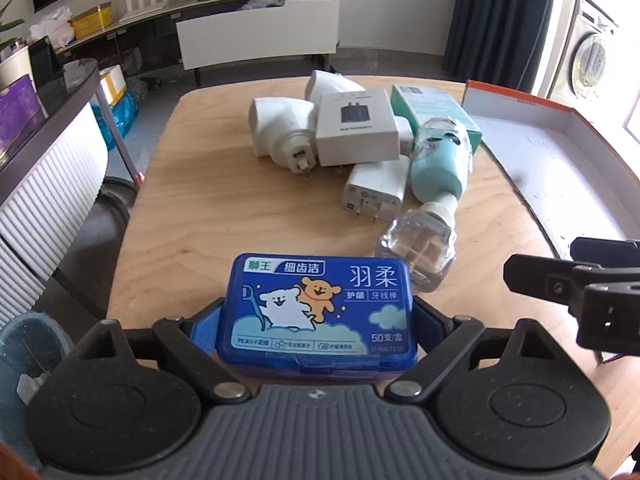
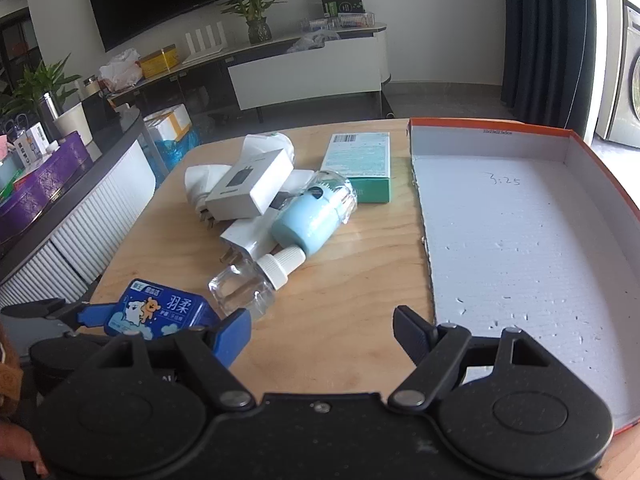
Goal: Organize rigid objects
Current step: 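Lift the blue floss box with the left tool while the right tool approaches the glass bottle, then close the right tool on the clear glass bottle's body and lift it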
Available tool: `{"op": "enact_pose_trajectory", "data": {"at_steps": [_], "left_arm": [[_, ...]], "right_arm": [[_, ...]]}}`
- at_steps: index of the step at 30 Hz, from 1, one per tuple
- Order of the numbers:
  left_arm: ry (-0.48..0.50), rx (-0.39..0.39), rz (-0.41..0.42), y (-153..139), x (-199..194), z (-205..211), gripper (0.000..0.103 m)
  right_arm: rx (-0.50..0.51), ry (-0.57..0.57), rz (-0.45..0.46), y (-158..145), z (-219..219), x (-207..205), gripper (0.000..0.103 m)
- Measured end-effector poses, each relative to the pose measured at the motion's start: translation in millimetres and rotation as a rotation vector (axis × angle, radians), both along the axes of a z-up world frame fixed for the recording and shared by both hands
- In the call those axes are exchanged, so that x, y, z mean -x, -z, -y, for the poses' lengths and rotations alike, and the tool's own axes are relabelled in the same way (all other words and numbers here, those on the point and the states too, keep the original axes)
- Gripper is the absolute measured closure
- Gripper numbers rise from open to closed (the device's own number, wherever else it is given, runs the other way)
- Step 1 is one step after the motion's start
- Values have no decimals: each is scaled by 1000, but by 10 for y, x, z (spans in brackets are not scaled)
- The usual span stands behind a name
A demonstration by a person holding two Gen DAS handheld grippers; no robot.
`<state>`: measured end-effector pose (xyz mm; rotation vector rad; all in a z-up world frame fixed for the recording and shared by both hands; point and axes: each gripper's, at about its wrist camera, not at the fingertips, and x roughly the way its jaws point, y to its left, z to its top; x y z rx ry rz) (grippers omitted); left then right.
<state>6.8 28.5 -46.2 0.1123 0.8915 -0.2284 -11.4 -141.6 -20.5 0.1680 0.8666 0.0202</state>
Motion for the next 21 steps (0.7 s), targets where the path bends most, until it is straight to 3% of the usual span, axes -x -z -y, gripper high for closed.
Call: {"op": "enact_pose_trajectory", "data": {"at_steps": [11, 18, 20, 21], "left_arm": [[-159, 5, 14, -102, -79, -386, 9], [-178, 10, 6, -112, -146, -443, 9], [-172, 5, 5, -98, -144, -437, 9], [-171, 15, 0, -96, -147, -444, 9]], "right_arm": [[-47, 24, -42, 221, -322, -447, 11], [37, 40, -48, 372, -529, -662, 12], [72, 27, -40, 382, -557, -645, 19], [79, 16, -39, 370, -552, -625, 28]]}}
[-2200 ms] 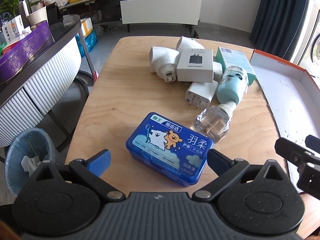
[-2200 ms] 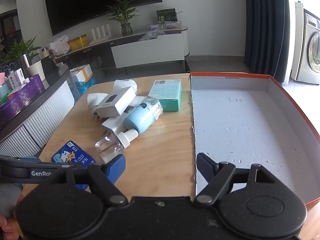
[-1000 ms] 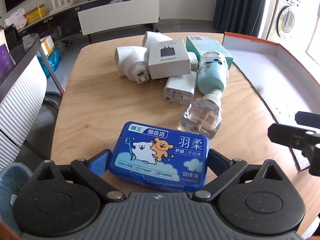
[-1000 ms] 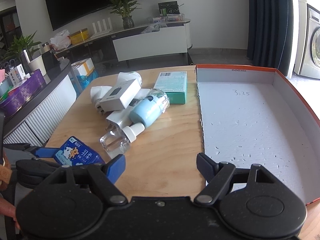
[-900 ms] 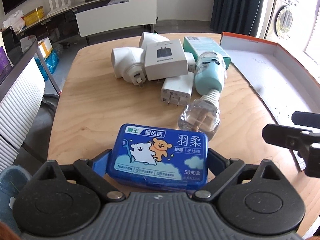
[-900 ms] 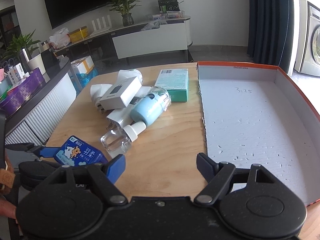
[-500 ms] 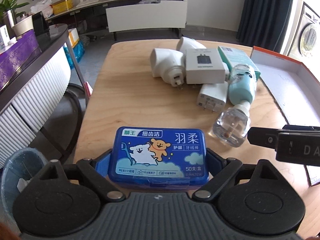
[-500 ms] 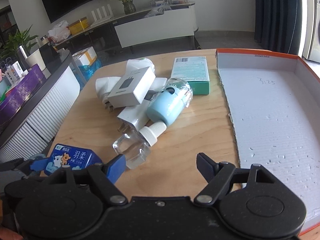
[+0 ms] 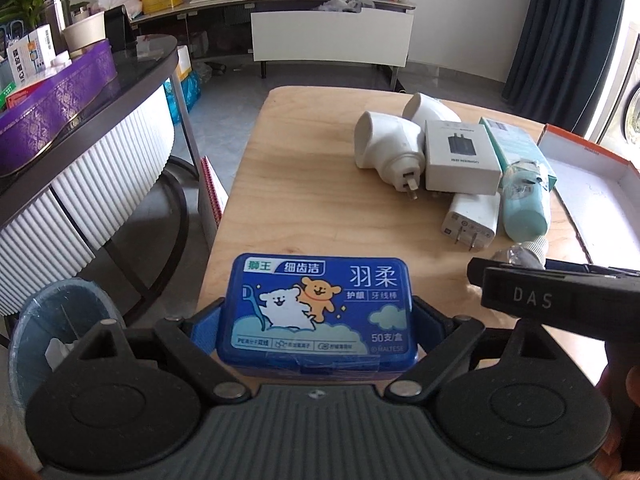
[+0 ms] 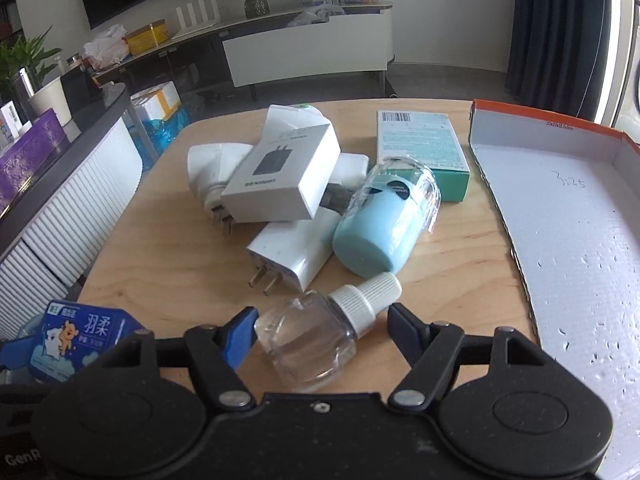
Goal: Organize rigid objects
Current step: 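Close the right tool on the clear glass bottle's body and lift it, then carry the glass bottle with the right tool while the left tool carries the floss box toward the tray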
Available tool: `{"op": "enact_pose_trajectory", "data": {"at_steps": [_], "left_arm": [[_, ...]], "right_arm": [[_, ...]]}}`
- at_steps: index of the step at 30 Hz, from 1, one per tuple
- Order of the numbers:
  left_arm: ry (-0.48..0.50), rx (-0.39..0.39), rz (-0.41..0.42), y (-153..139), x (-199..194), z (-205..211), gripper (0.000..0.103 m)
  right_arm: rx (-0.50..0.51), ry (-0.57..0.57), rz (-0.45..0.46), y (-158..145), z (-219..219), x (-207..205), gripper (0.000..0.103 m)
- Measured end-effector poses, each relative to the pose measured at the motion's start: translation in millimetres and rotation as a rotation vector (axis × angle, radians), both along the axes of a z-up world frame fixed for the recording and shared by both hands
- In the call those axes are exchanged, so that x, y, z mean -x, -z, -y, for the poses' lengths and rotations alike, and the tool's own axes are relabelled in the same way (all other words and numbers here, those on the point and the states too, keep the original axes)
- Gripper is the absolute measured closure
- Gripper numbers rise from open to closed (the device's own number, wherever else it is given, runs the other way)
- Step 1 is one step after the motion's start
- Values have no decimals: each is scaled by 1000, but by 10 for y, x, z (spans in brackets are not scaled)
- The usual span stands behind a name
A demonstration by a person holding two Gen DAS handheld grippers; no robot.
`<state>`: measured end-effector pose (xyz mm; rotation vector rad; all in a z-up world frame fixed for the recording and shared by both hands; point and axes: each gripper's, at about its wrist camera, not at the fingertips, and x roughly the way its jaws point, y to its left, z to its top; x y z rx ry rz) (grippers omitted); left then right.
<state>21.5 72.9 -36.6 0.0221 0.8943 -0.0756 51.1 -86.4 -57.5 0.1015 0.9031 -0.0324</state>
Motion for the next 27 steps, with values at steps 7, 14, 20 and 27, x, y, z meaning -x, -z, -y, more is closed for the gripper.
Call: {"op": "enact_pose_trajectory", "data": {"at_steps": [7, 14, 20, 27], "left_arm": [[19, 14, 6, -11, 47, 45, 9], [45, 32, 9, -36, 118, 197, 9], [73, 35, 20, -126, 181, 402, 9], [89, 34, 50, -312, 222, 612, 9]], "right_arm": [[-32, -10, 18, -41, 281, 201, 29], [-72, -27, 67, -142, 557, 493, 29], [-58, -19, 121, -339, 685, 612, 29], [-34, -15, 170, -589, 861, 708, 29]]}}
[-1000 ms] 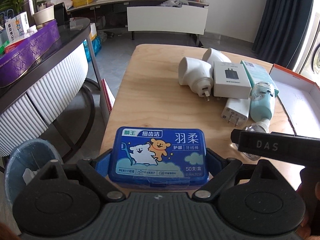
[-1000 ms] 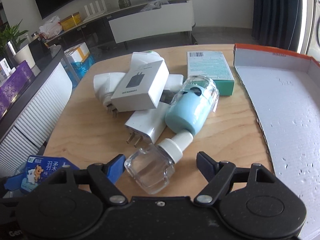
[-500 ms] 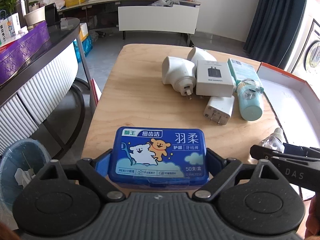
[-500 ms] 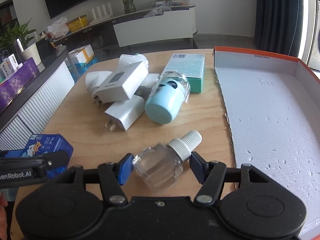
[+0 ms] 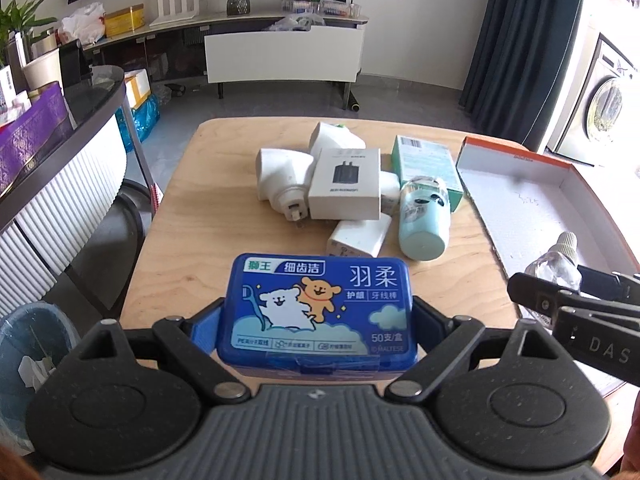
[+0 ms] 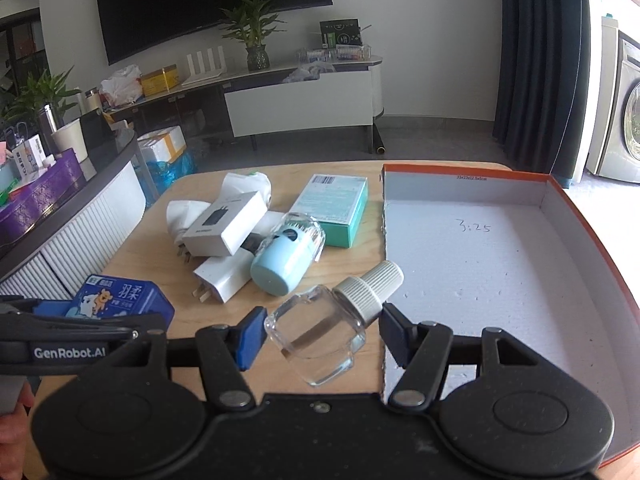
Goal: Organize rigid objects
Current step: 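Carry the glass bottle with the right tool while the left tool carries the floss box toward the tray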
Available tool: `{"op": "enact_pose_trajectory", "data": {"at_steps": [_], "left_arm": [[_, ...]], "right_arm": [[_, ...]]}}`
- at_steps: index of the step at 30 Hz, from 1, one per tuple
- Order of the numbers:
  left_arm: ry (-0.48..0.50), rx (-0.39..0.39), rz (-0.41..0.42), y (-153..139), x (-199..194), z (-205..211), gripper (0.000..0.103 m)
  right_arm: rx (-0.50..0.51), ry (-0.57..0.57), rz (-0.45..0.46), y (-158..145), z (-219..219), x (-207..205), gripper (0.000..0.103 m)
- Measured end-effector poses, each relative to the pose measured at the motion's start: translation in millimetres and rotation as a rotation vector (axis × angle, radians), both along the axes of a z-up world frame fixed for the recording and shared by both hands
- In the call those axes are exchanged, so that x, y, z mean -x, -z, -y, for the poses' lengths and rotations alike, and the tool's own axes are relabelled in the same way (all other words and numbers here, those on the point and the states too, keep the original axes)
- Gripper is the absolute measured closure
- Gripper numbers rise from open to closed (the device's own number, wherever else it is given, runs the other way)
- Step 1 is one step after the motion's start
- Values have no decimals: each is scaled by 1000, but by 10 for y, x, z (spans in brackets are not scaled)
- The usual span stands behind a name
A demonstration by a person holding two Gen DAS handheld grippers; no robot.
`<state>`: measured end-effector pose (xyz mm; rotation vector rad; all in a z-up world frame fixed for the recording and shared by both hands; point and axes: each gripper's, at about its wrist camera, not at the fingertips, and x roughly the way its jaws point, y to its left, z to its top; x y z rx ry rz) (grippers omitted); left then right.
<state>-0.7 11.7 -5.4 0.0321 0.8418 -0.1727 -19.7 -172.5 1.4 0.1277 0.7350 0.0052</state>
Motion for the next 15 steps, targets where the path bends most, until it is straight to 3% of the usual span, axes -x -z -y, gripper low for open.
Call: {"op": "enact_pose_trajectory", "data": {"at_steps": [15], "left_arm": [[58, -4, 37, -253, 29, 528, 9]], "right_arm": [[-11, 60, 41, -270, 443, 191, 29]]}}
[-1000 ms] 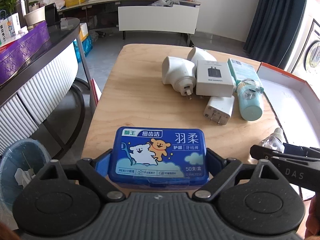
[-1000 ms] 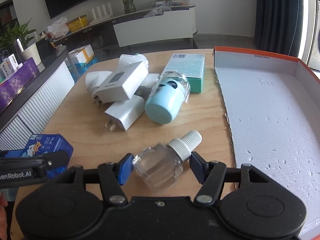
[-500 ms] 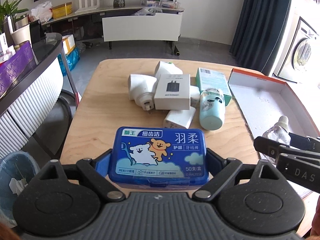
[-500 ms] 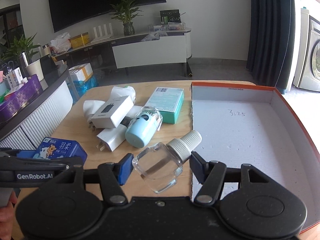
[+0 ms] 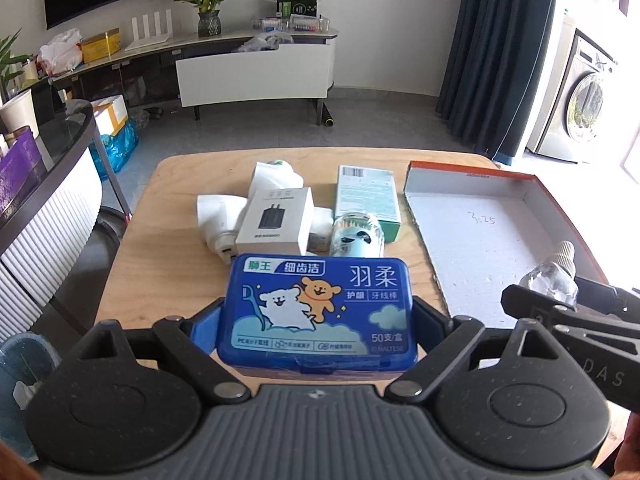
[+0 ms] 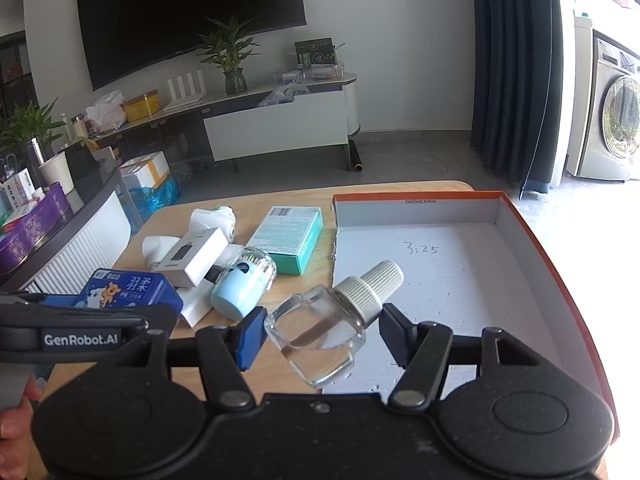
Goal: Organize rigid objects
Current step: 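Carry the glass bottle with the right tool while the left tool carries the floss box toward the tray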
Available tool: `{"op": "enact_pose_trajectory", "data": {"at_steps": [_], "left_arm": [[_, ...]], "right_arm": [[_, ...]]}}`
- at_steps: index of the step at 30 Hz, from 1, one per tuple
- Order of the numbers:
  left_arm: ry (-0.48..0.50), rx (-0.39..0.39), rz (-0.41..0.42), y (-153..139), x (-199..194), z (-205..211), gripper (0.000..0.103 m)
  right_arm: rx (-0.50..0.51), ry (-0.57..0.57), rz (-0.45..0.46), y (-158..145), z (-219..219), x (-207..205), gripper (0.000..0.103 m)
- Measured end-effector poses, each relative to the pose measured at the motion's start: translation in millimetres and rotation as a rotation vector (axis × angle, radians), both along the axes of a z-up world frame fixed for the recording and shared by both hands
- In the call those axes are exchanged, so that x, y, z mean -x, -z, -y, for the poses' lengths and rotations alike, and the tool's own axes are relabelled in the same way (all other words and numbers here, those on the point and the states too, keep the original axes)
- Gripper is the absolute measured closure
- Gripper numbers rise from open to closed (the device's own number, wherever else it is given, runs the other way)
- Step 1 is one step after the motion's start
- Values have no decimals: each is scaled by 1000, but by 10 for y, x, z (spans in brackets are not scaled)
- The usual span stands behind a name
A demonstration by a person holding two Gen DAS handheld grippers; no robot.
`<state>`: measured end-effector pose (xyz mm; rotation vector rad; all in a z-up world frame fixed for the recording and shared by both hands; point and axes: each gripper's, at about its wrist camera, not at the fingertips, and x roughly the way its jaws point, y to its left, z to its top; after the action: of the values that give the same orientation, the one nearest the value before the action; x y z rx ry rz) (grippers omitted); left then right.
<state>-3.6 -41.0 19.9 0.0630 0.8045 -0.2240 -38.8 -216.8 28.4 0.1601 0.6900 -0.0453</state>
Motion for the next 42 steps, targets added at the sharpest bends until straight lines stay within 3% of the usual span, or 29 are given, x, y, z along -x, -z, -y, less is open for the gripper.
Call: {"op": "enact_pose_trajectory", "data": {"at_steps": [20, 25, 42], "left_arm": [[131, 3, -34, -124, -81, 898, 9], [170, -2, -3, -170, -69, 1115, 9], [167, -19, 34, -197, -172, 1281, 9]], "right_arm": [[28, 94, -16, -277, 782, 162, 29], [30, 127, -9, -303, 1014, 259, 29], [13, 102, 3, -241, 1275, -17, 29]]}}
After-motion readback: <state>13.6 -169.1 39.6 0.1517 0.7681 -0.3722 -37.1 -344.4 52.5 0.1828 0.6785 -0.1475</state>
